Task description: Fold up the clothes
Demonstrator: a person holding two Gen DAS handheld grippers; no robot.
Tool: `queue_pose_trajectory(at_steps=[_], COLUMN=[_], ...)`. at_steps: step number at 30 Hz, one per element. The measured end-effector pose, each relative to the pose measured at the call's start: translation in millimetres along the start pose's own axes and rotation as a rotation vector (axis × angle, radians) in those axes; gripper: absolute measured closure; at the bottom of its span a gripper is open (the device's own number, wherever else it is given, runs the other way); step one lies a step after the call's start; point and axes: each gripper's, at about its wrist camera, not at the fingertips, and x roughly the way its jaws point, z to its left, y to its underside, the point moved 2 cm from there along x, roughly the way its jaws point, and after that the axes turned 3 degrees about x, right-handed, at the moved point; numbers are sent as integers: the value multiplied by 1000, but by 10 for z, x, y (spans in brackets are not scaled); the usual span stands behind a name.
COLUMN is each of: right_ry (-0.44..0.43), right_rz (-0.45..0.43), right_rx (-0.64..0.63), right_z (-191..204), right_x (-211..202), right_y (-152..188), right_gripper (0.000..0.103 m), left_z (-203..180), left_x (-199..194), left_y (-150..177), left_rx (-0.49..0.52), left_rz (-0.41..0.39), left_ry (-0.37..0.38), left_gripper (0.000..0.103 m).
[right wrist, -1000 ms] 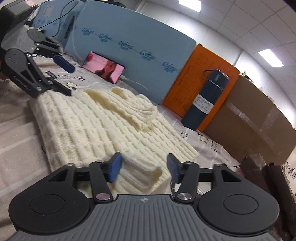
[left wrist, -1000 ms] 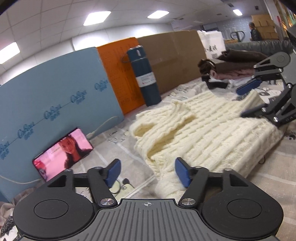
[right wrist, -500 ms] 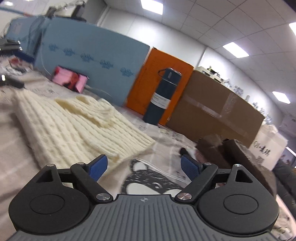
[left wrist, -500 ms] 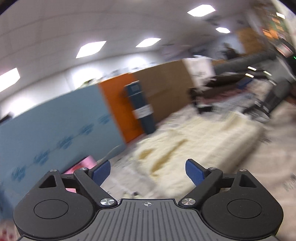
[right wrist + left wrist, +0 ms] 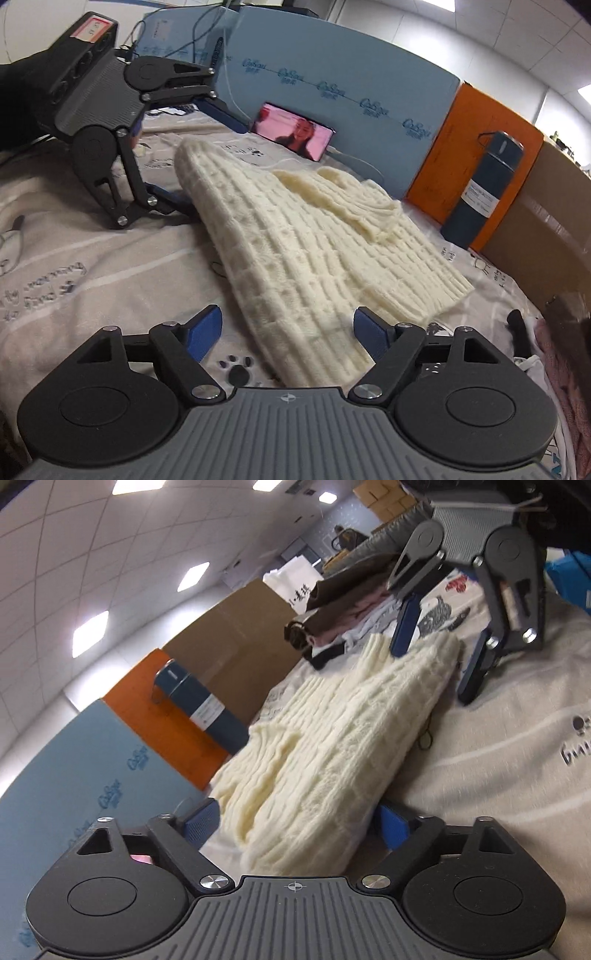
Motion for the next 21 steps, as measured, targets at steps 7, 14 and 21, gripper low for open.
queue_pose_trajectory(at_steps=[7,14,21], right_ry=[57,65,21], right_rz=[2,-37,-90], right_rx=[2,0,17], right_z=[-136,20,261], right_x=[24,-165,-508], right_y=[21,-34,-56], right_gripper=[67,83,84], left_z=[105,72,-24], left_x=[51,-213,-735], left_y=[7,-18,-70], left_rx=[-98,-120,-143], left_rz=[-15,-46,-70], left_ry=[37,41,81], left_gripper=[63,72,72])
